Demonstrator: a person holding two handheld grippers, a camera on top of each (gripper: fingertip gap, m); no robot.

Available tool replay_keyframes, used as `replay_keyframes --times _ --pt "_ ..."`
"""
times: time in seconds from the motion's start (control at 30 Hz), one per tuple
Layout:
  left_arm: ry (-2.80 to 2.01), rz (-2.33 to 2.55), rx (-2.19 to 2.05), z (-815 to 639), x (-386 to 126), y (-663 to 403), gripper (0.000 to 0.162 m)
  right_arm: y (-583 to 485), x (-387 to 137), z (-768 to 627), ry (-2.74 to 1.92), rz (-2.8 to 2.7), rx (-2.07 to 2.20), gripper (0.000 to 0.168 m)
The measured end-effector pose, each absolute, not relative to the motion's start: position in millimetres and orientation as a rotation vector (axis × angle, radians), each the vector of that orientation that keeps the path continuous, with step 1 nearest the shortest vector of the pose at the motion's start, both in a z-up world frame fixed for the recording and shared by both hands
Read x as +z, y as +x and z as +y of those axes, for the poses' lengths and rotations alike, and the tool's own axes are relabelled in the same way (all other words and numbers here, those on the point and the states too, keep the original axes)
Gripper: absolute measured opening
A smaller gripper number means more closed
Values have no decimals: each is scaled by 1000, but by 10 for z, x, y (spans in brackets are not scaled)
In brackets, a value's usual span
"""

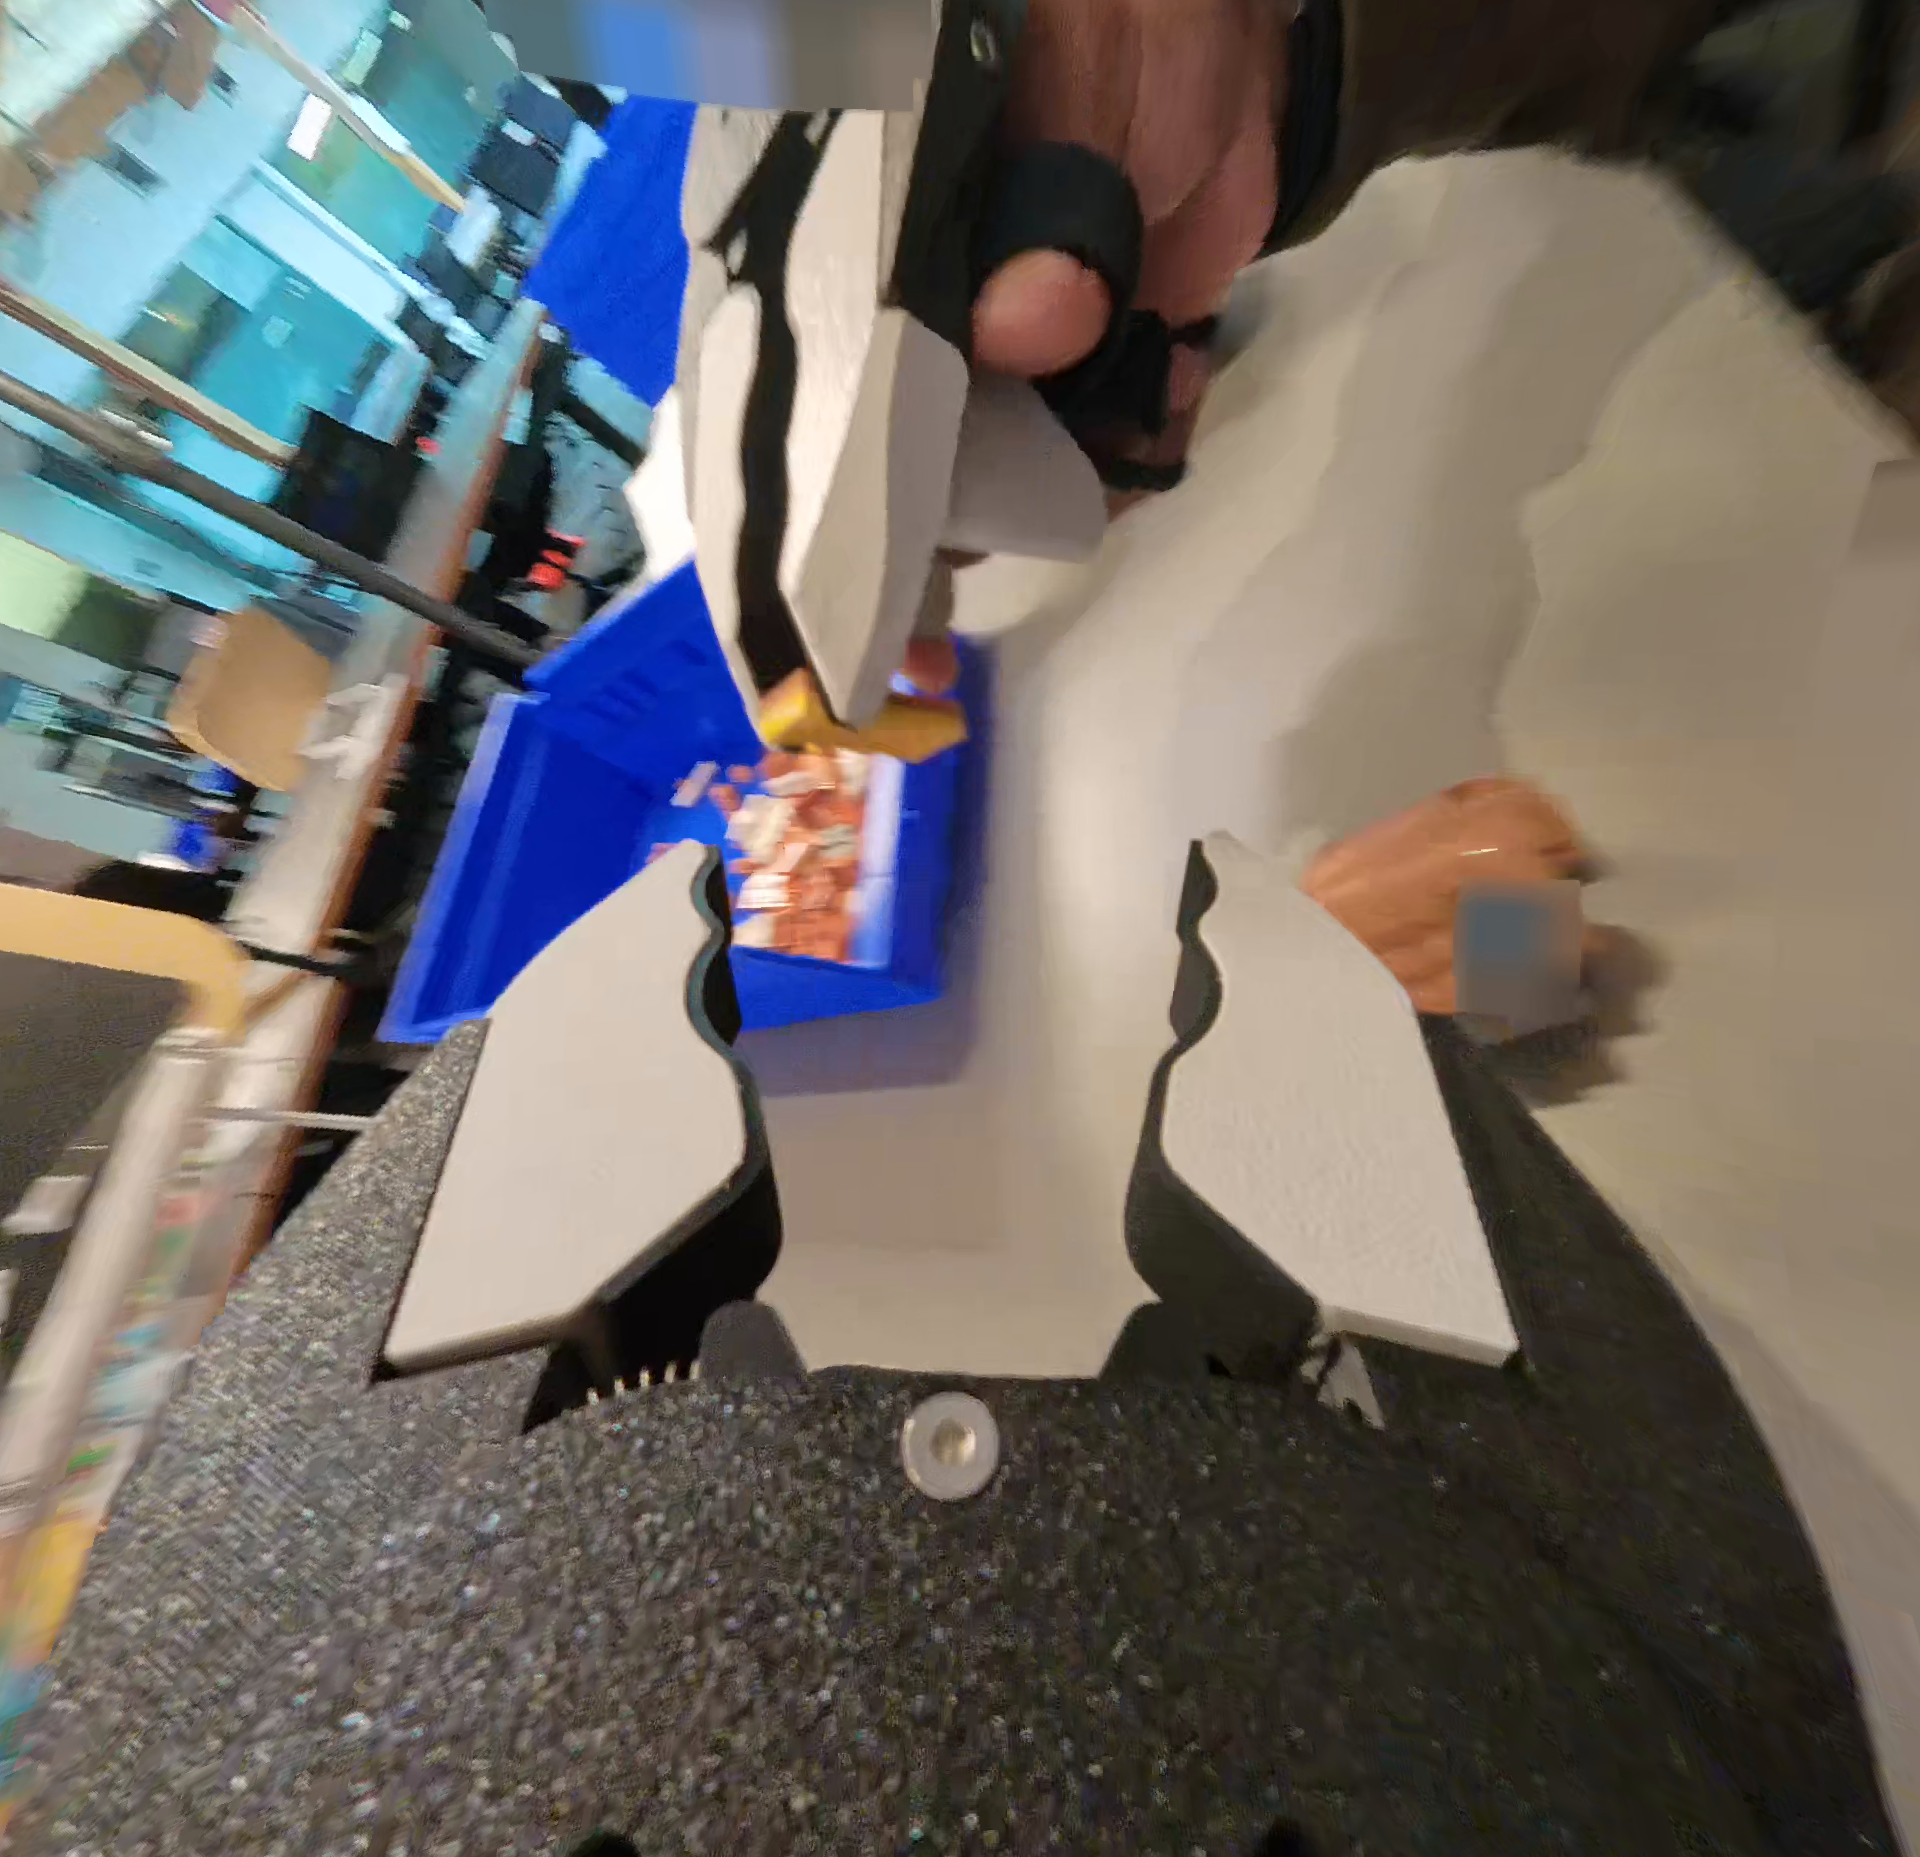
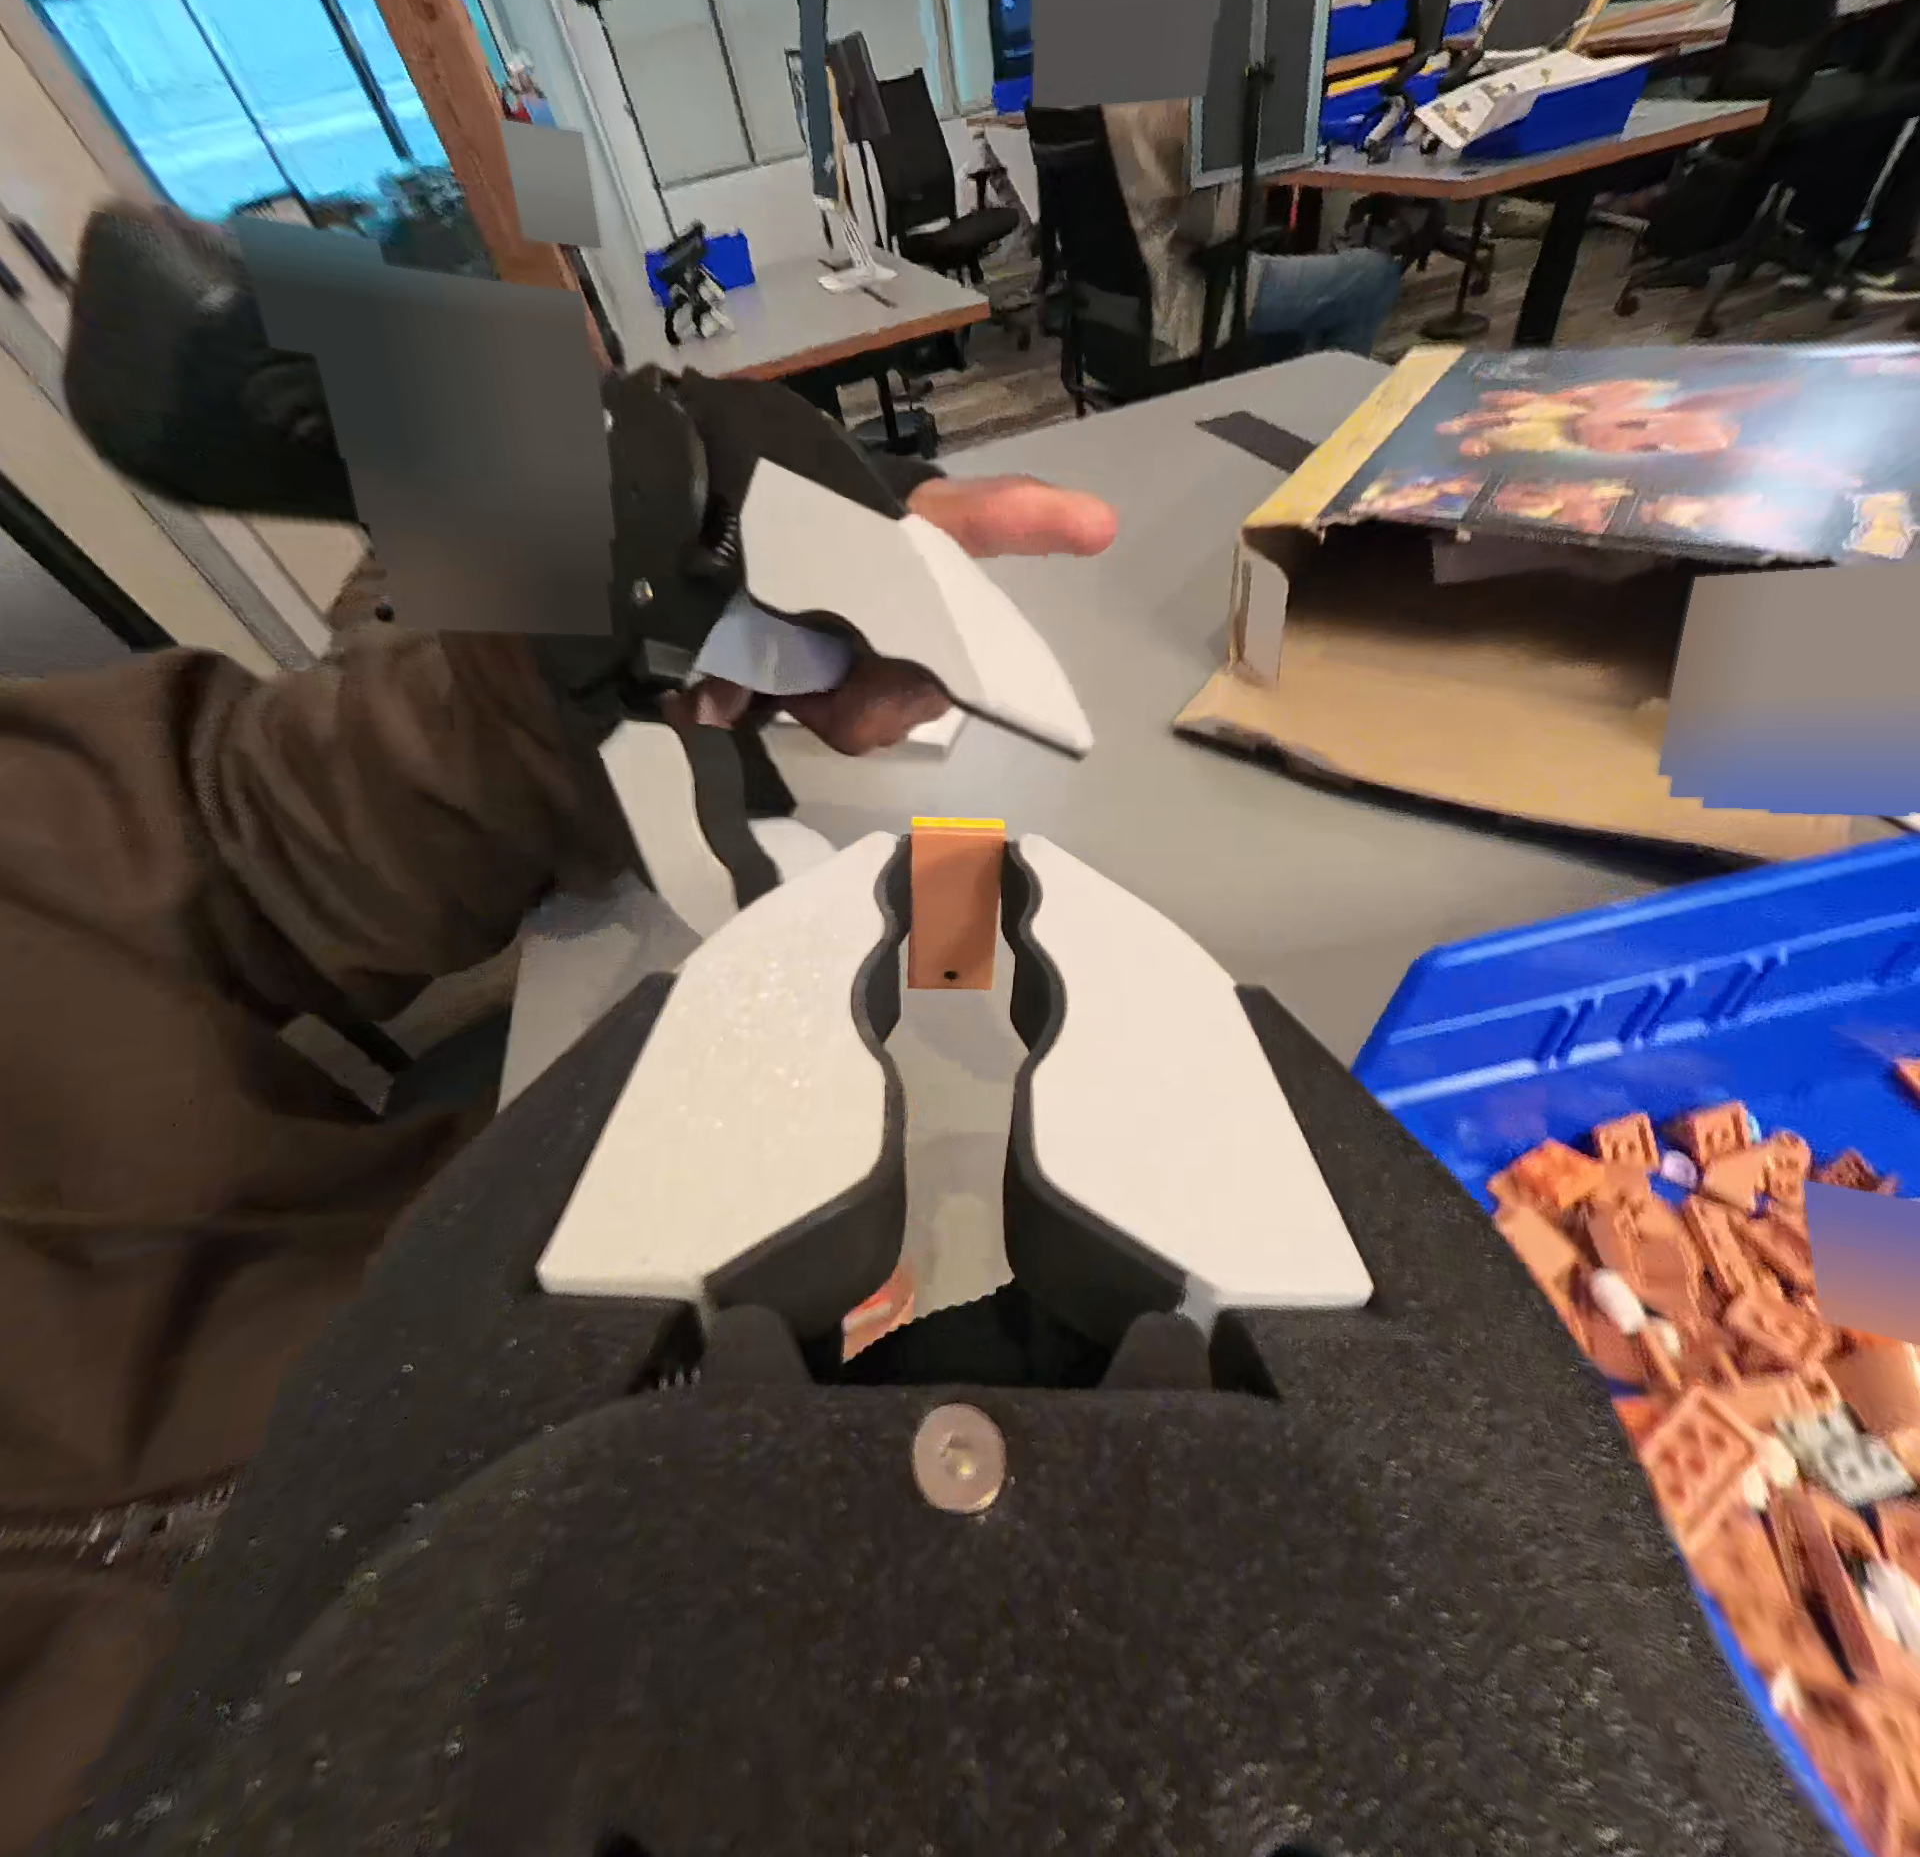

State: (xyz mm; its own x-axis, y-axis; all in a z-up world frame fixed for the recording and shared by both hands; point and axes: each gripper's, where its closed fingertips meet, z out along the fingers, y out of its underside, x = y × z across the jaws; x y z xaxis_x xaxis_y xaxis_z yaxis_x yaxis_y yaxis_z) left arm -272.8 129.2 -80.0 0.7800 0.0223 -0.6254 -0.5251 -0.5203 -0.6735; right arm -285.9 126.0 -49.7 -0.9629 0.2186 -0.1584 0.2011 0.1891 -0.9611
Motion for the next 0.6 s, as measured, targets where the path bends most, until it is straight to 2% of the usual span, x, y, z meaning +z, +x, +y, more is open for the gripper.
replay_keyframes --times 0.13,0.23,0.27,0.4,0.6 --pt "-1917 401 921 1298 -743 -3190 82 -3173 -530 1167 -580 -2390 2225 15" --pt "-1693 425 938 1357 -835 -3067 78 -3183 -676 1243 -704 -2397 2500 15" --pt "-1722 469 949 1374 -923 -3023 73 -3142 -683 1273 -688 -2411 2559 15" --pt "-1708 498 1001 1418 -962 -2998 73 -3042 -529 1349 -584 -2368 2726 15" --pt "-1597 538 1090 1453 -761 -2873 71 -2797 -532 1306 -430 -2473 2760 15"
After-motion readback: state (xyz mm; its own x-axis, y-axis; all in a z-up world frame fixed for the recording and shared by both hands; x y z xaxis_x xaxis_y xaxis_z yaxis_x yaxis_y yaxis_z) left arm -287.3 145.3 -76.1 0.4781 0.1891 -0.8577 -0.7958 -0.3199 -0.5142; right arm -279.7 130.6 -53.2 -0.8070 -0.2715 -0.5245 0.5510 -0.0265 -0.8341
